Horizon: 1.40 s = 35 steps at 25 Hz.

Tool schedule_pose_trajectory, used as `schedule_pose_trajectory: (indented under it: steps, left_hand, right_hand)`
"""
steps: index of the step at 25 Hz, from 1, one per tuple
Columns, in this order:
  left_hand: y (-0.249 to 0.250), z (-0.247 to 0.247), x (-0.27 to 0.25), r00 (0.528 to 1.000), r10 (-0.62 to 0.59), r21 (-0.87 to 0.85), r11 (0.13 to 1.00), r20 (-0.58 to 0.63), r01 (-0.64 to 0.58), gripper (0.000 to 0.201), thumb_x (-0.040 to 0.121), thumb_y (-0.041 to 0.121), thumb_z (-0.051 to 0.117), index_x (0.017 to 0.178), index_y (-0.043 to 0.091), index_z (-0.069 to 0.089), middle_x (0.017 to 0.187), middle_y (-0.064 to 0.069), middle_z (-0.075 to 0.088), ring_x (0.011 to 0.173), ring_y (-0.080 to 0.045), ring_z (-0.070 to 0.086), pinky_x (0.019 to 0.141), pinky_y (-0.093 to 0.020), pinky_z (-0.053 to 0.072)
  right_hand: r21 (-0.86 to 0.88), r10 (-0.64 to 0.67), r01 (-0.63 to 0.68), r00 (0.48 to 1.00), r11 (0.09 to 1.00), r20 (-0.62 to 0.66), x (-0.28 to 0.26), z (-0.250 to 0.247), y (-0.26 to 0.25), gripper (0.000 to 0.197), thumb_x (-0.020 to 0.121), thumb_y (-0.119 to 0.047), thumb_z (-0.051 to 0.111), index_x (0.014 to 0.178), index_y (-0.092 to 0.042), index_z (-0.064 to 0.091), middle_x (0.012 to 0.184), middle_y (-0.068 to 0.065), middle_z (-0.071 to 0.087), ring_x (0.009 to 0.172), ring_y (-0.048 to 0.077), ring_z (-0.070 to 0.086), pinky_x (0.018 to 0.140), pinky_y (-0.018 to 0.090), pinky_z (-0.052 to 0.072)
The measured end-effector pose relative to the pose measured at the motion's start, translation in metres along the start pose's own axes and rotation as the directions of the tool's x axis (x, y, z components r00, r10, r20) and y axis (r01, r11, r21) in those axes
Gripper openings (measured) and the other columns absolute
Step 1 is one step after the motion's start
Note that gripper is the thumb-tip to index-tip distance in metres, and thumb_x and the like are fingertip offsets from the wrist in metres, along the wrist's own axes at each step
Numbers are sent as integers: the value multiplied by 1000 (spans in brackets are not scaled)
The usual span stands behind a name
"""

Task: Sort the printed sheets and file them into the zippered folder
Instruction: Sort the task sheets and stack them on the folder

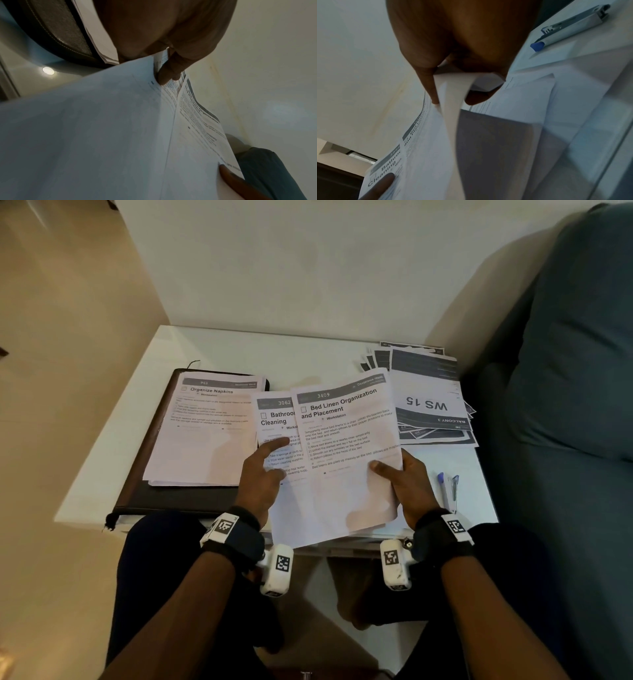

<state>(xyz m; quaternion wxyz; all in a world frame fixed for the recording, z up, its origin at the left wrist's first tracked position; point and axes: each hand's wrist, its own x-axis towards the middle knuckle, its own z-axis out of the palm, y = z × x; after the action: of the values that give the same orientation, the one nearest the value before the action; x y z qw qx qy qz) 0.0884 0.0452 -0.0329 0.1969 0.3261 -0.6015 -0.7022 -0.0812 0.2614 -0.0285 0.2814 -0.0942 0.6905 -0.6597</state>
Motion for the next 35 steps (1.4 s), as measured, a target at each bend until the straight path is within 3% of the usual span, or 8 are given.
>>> schedule_pose_trajectory:
  steps: [7, 12, 15, 20, 26, 29, 33, 35]
  left_hand:
    - [5, -6, -6, 996, 90, 44, 995, 6, -90, 86, 85, -26, 47, 146, 34, 54, 153, 9, 51, 136, -9, 51, 92, -15, 54]
    - [7, -20, -6, 992, 119, 58, 991, -39, -117, 93, 86, -26, 48, 151, 41, 47, 158, 14, 43, 141, -8, 46, 107, -30, 51]
    - [12, -30, -7, 991, 117, 58, 992, -62, -113, 91, 88, -25, 49, 152, 39, 45, 157, 12, 44, 138, -7, 48, 101, -24, 54]
    - [16, -37, -8, 987, 145, 84, 987, -72, -139, 91, 88, -26, 49, 156, 34, 41, 159, 12, 42, 141, -5, 46, 108, -27, 51]
    - [14, -28, -9, 992, 106, 44, 994, -72, -103, 102, 89, -26, 50, 161, 42, 24, 155, 16, 46, 132, 3, 52, 92, -19, 56]
    - [11, -24, -7, 995, 35, 13, 999, -90, -34, 106, 92, -21, 52, 162, 46, 10, 148, 19, 51, 125, 2, 58, 95, -25, 55]
    - [10, -20, -5, 997, 2, -5, 1000, -77, -2, 92, 89, -21, 52, 159, 33, 30, 143, 9, 60, 122, -7, 63, 99, -31, 57]
    - [11, -17, -4, 998, -4, 3, 1000, -68, 4, 80, 89, -19, 56, 153, 26, 40, 140, 5, 63, 123, -11, 63, 100, -33, 57]
  right_hand:
    - [-32, -12, 12, 1000, 999, -11, -2, 5, 0, 35, 87, -12, 78, 120, -16, 67, 113, -4, 77, 101, 19, 74, 85, 34, 60]
    - [-37, -150, 146, 960, 989, -235, 7, -22, -10, 35, 87, -10, 78, 120, -13, 68, 111, -3, 77, 94, 8, 73, 79, 27, 58]
    - [-98, -204, 182, 930, 978, -305, 18, -49, -20, 34, 86, -12, 78, 118, -15, 69, 109, -3, 75, 96, 11, 71, 85, 35, 58]
    - [-166, -200, 163, 949, 973, -243, 27, -53, -23, 29, 85, -14, 79, 112, -17, 70, 108, -1, 76, 99, 20, 72, 91, 46, 59]
    - [-85, -123, 113, 985, 990, -123, 10, -16, -7, 32, 88, -13, 78, 118, -14, 68, 111, 1, 77, 101, 21, 73, 87, 39, 60]
    - [-31, -46, 44, 997, 999, -65, 1, 0, 0, 31, 90, -15, 75, 120, -18, 68, 114, 1, 76, 105, 27, 71, 85, 42, 59]
    - [27, 5, -5, 1000, 1000, 9, -11, 16, 5, 32, 94, -15, 69, 126, -18, 65, 117, -1, 76, 101, 22, 73, 70, 33, 57]
    - [30, 25, -25, 1000, 999, 17, -13, 22, 9, 26, 96, -18, 67, 122, -22, 67, 113, 2, 77, 98, 28, 73, 74, 41, 57]
